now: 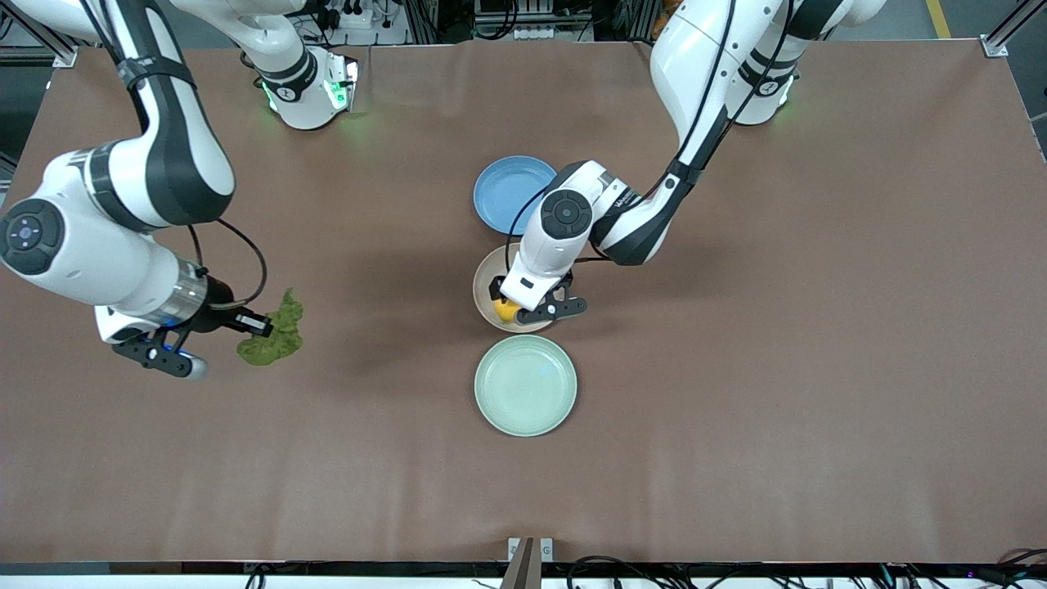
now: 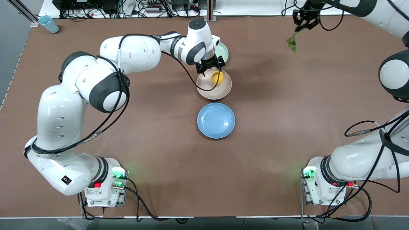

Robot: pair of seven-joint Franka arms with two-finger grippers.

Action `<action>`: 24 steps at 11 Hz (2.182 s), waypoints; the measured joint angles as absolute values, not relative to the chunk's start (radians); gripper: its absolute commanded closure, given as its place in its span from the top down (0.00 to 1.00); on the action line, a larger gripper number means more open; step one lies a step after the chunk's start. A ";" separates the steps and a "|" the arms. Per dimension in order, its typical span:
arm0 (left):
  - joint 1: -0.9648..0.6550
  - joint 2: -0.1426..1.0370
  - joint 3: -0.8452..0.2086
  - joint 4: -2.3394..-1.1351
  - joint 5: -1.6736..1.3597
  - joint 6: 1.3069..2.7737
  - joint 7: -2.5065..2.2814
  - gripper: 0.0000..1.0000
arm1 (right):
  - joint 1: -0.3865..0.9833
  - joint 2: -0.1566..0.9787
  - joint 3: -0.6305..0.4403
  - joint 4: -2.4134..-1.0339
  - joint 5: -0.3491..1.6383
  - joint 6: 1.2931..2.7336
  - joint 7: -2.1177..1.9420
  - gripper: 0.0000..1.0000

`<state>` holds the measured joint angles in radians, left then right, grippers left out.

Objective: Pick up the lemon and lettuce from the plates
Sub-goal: 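Close the left gripper on the lemon while the right gripper carries the lettuce, then release the lettuce on the table while the left gripper carries the lemon away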

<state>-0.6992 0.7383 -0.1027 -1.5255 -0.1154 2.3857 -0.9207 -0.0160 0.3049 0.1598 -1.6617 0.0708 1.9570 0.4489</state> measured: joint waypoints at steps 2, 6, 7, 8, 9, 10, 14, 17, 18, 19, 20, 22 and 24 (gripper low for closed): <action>-0.713 0.753 -0.102 -1.515 -0.115 2.397 -0.929 1.00 | -0.059 0.284 0.160 -1.704 0.071 1.956 0.404 0.00; -0.732 0.789 -0.101 -1.511 -0.115 2.423 -0.940 1.00 | -0.112 0.271 0.160 -1.791 0.071 1.986 0.326 0.00; -0.733 0.794 -0.101 -1.510 -0.115 2.431 -0.941 1.00 | -0.131 0.265 0.160 -1.822 0.072 2.010 0.286 0.00; -0.735 0.797 -0.101 -1.509 -0.115 2.447 -0.957 0.71 | -0.152 0.260 0.159 -1.861 0.072 2.044 0.238 0.00; -0.745 0.803 -0.094 -1.508 -0.115 2.476 -0.972 0.26 | -0.170 0.257 0.159 -1.905 0.072 2.091 0.194 0.00; -0.770 0.809 -0.070 -1.508 -0.115 2.498 -0.986 0.00 | -0.182 0.256 0.159 -1.952 0.072 2.151 0.165 0.00; -0.810 0.815 -0.033 -1.503 -0.115 2.513 -1.014 0.00 | -0.207 0.257 0.159 -2.110 0.072 2.343 0.078 0.00; -0.809 0.814 -0.025 -1.495 -0.115 2.513 -1.014 0.00 | -0.216 0.267 0.159 -2.170 0.072 2.431 0.061 0.00; -0.806 0.810 -0.022 -1.488 -0.115 2.499 -1.014 0.00 | -0.218 0.275 0.158 -2.180 0.071 2.451 0.045 0.00; -0.800 0.800 -0.020 -1.481 -0.114 2.456 -1.011 0.00 | -0.222 0.284 0.157 -2.187 0.071 2.467 0.023 0.00; -0.791 0.782 -0.019 -1.473 -0.114 2.395 -1.000 0.00 | -0.226 0.294 0.155 -2.190 0.071 2.476 0.004 0.00; -0.758 0.724 -0.016 -1.467 -0.113 2.248 -0.954 0.00 | -0.233 0.316 0.147 -2.191 0.071 2.506 -0.045 0.27; -0.701 0.667 -0.011 -1.467 -0.112 2.112 -0.888 0.00 | -0.237 0.327 0.142 -2.191 0.071 2.515 -0.069 0.73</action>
